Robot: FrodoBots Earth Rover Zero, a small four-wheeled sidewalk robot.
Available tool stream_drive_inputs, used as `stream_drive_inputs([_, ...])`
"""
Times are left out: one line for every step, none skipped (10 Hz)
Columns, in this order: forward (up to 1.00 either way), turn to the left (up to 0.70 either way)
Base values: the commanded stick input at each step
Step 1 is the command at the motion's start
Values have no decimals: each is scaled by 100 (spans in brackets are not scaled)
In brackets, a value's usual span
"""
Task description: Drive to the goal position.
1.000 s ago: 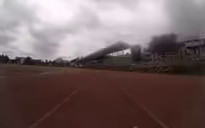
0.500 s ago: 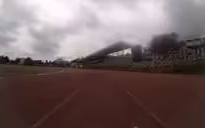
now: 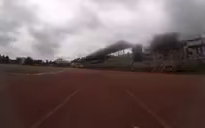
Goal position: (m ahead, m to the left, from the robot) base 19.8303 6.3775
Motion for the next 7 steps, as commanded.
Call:
stream_drive_inputs([67,0])
stream_drive_inputs([67,0])
stream_drive_inputs([67,0])
stream_drive_inputs([67,0])
stream_drive_inputs([67,0])
stream_drive_inputs([67,0])
stream_drive_inputs([67,0])
